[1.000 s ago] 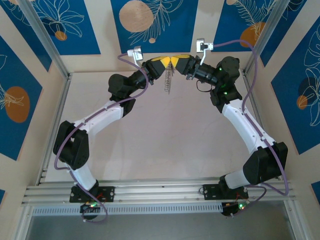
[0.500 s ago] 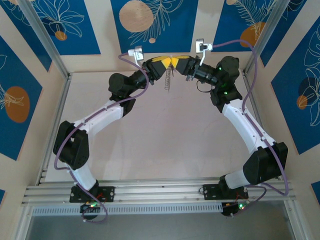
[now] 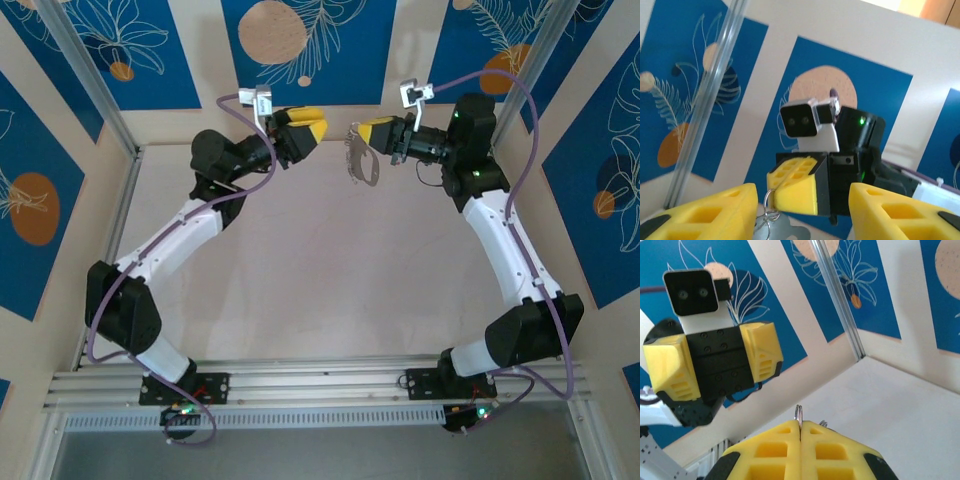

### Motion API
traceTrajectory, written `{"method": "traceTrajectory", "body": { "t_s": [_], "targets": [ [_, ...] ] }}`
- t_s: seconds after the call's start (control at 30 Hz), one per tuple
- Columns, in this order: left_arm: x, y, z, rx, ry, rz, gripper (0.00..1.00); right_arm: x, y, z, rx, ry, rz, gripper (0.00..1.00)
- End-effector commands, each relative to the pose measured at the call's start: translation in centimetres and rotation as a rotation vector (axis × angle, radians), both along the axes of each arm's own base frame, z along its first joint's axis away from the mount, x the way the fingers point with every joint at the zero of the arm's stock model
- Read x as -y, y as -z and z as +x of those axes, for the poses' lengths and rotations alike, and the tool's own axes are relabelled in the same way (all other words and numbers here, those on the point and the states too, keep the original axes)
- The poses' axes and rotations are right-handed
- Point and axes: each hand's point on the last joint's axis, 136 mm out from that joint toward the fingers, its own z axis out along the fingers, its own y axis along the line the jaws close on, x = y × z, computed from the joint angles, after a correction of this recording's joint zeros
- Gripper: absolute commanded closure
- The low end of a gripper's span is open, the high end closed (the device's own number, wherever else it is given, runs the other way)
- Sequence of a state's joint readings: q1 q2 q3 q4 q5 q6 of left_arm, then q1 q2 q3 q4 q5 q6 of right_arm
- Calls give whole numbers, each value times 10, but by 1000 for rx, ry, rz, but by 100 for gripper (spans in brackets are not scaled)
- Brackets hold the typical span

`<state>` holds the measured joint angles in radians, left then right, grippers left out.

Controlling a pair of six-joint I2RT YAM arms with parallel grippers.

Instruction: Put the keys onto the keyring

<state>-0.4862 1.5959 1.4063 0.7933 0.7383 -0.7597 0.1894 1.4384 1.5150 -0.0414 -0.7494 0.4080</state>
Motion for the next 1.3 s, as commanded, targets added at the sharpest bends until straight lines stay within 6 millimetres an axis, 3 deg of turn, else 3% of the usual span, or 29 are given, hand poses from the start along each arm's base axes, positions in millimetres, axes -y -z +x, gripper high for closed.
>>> {"method": "traceTrajectory", "body": {
  "t_s": [0.0,0.23,0.47,1.27],
  "targets": [
    [7,9,-10,32,58,128,49,-1,-7,-21,39,-70,-46,100],
    [16,27,-13,0,140,208,49,-3,-4,-31,49,-102,-71,100],
    [24,33,-16,-17,207,231,50,-7,-3,-39,57,-133,-85,100],
    [38,40,-26,-20,321,275,55,-13,-2,-53,79,-187,-111,100]
  ]
}}
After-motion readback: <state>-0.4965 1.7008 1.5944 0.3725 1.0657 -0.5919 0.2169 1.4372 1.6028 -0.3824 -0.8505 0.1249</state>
